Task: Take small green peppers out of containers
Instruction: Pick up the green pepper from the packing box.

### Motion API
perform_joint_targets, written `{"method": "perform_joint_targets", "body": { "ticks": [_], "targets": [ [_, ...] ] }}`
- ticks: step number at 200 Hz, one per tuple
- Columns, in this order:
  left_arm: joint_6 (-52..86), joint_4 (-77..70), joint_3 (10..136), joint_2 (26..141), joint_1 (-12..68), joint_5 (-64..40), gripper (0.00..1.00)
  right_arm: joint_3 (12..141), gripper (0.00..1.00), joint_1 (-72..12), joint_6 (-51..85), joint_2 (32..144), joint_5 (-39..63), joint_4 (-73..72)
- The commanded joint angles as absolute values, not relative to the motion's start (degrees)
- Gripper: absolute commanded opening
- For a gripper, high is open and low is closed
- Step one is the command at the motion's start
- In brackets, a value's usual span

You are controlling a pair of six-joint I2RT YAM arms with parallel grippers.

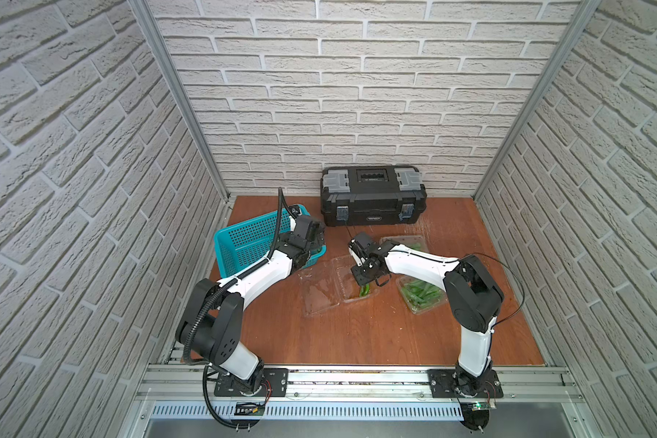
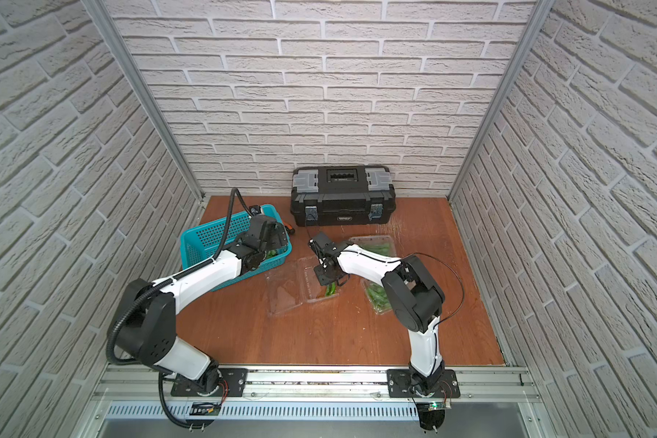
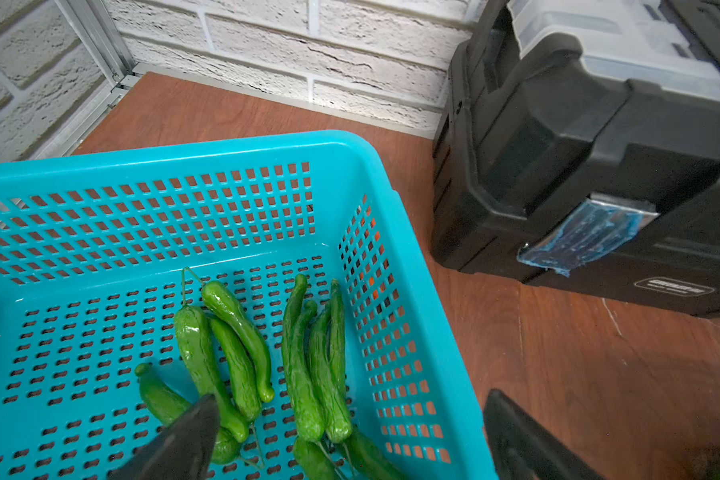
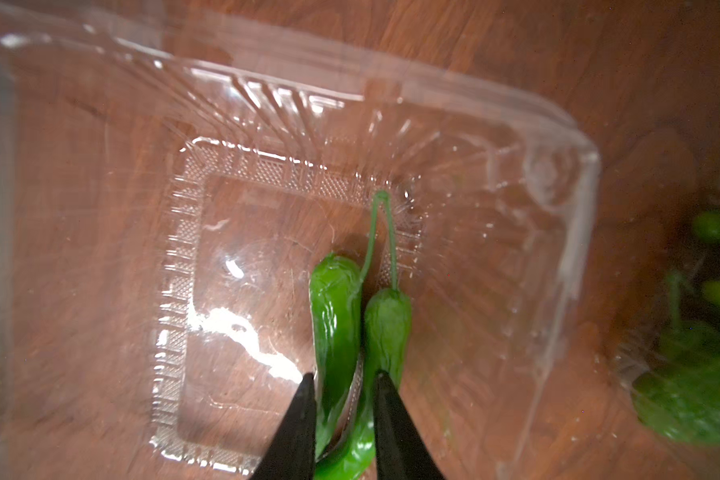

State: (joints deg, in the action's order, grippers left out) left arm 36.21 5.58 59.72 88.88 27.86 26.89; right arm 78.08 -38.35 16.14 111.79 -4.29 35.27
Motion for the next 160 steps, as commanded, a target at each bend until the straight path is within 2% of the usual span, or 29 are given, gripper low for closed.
{"method": "perform_joint_targets", "body": {
  "ticks": [1,107,160],
  "targets": [
    [36.9,4.2,59.2,87.6,27.5,27.2,0.98,77.0,0.25,-38.4,17.2,112.9,-3.4,34.9],
    [38.9,4.7,59.1,88.0,27.3,26.9,0.98,78.8,0.22,-39.0,16.3,117.3,-2.5,35.5],
    [39.3,5.0,59.5,88.7,27.3,26.5,0.98,76.9,0.09,-39.0,17.3,114.2,-5.3,33.3]
  ]
}}
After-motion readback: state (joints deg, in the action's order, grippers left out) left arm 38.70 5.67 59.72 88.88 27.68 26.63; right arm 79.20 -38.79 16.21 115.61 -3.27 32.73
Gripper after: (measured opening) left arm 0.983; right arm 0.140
